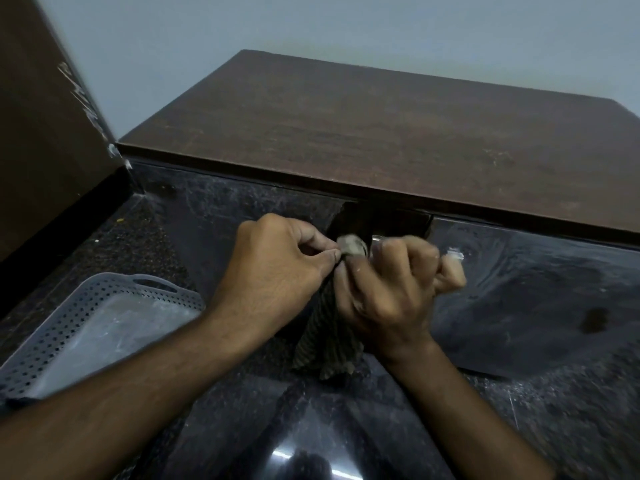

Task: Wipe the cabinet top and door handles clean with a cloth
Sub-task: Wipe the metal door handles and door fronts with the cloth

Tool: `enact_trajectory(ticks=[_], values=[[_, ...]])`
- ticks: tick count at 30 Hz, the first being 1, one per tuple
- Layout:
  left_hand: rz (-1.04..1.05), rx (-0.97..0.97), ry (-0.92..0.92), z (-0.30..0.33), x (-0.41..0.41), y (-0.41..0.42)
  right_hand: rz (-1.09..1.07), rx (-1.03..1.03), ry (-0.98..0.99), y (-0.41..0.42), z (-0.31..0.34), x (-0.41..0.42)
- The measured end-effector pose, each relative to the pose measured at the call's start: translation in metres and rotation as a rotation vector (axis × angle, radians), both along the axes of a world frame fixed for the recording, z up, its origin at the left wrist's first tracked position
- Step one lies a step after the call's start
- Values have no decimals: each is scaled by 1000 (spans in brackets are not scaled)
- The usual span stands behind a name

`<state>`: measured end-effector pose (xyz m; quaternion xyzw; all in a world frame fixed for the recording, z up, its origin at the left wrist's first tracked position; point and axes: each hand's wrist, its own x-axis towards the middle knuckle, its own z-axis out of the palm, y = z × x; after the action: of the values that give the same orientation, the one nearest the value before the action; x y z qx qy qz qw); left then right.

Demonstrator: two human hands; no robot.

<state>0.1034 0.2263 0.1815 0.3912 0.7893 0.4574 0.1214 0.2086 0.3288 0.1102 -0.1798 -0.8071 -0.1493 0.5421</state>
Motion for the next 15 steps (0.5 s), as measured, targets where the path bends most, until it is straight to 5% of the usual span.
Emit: enact_trajectory(ticks=[3, 9, 15], values=[[31, 57, 22, 1, -2, 1, -64, 12, 78, 1, 18, 2], [38, 65, 18, 1, 0, -1, -83, -104, -119, -6, -17, 11], [-16, 41, 27, 3, 0, -2, -105, -121, 25, -2, -2, 15]])
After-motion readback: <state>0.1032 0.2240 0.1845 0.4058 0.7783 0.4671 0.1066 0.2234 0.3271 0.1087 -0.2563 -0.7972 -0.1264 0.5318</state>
